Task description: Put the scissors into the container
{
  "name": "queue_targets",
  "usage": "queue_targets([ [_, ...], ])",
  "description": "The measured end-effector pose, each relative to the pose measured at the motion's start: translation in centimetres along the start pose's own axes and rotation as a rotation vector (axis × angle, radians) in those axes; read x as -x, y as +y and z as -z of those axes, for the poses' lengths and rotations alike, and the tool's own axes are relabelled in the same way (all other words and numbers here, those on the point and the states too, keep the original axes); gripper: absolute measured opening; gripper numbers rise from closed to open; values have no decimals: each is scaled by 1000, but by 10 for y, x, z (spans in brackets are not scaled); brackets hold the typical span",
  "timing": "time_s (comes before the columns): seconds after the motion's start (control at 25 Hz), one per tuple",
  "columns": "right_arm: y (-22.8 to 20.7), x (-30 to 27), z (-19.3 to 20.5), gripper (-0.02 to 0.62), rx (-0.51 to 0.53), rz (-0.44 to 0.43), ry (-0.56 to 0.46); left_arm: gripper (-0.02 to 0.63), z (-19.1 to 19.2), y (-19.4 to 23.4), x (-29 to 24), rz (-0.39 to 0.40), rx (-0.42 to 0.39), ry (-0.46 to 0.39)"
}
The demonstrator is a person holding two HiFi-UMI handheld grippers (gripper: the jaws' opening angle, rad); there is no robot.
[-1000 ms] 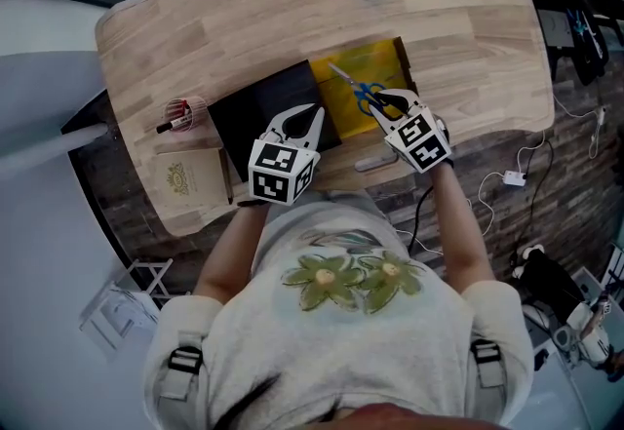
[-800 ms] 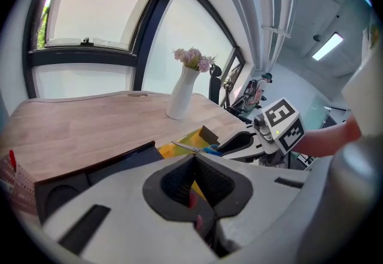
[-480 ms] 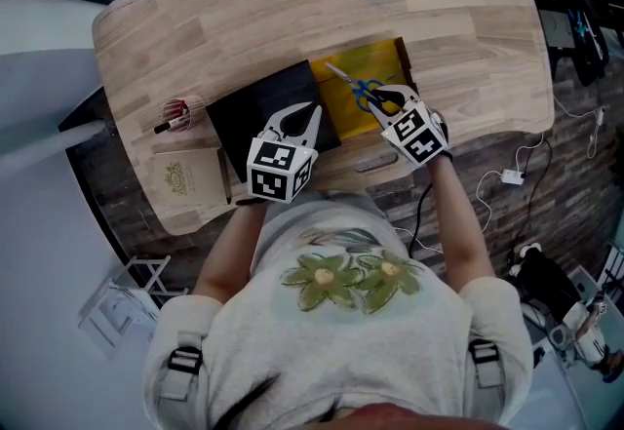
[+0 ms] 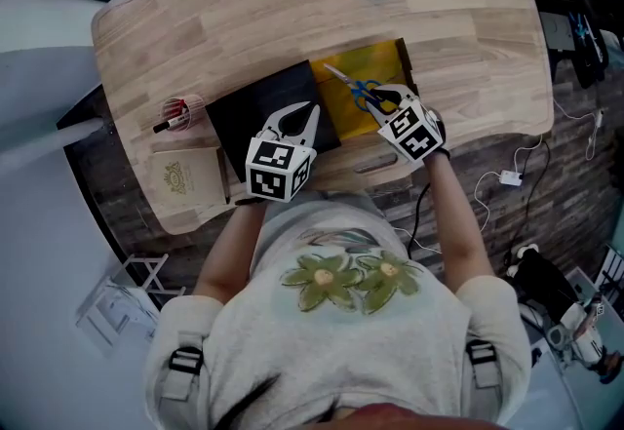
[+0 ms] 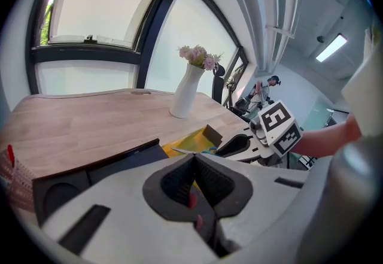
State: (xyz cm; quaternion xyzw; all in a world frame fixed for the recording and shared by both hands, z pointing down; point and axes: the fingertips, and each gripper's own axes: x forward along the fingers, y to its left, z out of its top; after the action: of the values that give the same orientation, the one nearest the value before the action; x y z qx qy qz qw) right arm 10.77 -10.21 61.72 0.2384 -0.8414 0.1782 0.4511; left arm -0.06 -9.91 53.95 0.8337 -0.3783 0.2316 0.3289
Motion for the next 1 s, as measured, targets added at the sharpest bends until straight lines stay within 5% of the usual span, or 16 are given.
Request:
queue_targets([
  [1.0,-1,-20,1,78,80,-6,92,8,3,12,1,-24,39,-18],
])
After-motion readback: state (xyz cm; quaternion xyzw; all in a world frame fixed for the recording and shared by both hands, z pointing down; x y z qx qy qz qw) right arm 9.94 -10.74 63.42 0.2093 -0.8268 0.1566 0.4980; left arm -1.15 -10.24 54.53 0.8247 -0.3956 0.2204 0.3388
